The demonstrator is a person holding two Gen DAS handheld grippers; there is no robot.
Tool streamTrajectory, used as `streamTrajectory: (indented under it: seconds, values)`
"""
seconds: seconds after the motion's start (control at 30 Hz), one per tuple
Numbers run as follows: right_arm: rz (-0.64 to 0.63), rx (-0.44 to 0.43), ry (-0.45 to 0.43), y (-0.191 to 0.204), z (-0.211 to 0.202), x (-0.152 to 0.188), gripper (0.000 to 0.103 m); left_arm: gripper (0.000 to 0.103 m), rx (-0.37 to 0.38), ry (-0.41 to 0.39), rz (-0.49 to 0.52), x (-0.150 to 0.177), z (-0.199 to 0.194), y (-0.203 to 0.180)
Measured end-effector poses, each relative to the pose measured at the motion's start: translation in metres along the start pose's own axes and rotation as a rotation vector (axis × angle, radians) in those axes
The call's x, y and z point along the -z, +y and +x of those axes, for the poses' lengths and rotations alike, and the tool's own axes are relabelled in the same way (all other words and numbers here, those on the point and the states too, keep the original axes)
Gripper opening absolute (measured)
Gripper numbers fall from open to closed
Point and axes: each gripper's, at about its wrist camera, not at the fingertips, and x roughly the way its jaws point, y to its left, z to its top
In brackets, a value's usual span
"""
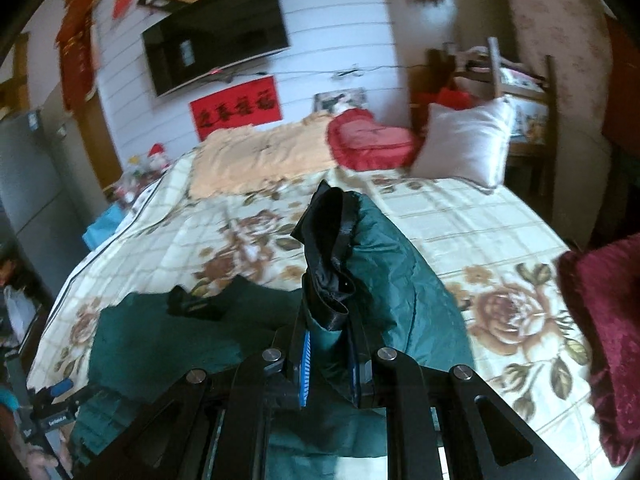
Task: Fold large clothes
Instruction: 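Fold the held side edge over the jacket body toward the left gripper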
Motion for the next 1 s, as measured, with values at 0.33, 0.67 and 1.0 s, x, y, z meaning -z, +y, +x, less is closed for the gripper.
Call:
streamTrajectory:
  seconds: [0.33,0.67,1.0]
  values:
    - [-0.093,-0.084,0.047,0.069,0.021,0.004,0.014,0.096,0.018,-0.042,-0.052,0.006,-0.014,0.021]
    - [-0.171,-0.185,0.110,0.138,0.045,0.009,0.014,0.096,0.035,-0.034,-0.092,0.011,-0.017,0.037]
    - [-0.208,-0.323,0.226,0.221,0.082,0.017,0.014,0.096,0.050,-0.059,-0.133,0.011,-0.029,0.056]
